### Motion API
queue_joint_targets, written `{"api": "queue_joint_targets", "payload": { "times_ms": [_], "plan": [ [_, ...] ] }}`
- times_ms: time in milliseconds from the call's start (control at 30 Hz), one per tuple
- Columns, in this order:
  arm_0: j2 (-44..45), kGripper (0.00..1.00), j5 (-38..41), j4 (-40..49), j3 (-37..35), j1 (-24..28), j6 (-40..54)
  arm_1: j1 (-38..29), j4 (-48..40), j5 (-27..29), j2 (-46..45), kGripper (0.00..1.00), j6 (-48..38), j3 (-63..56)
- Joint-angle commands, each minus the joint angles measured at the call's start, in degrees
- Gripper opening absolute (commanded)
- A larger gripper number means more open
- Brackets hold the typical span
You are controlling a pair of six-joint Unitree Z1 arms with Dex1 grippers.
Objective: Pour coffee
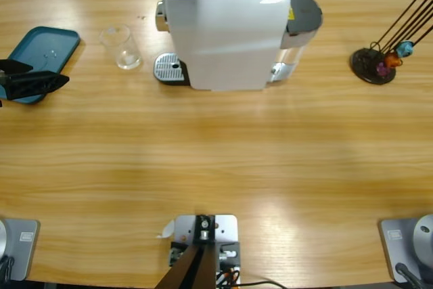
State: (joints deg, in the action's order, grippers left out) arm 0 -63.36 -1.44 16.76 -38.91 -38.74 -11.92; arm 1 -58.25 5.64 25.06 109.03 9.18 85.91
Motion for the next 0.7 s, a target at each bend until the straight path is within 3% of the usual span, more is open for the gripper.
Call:
{"api": "queue_joint_targets", "payload": {
  "times_ms": [33,533,700],
  "plan": [
    [-1.0,0.987,0.3,-0.6,2.3,0.4,0.6,-1.7,-1.2,-2.8,8.0,0.000,-2.8,-6.8],
    [-1.0,0.987,0.7,-0.4,2.3,0.4,0.6,-1.7,-7.0,-2.6,6.7,0.000,-4.1,-15.2],
    [-1.0,0.988,0.6,-0.4,2.3,0.4,0.6,-1.7,-5.8,-1.8,1.2,0.000,-3.6,-15.0]
  ]
}}
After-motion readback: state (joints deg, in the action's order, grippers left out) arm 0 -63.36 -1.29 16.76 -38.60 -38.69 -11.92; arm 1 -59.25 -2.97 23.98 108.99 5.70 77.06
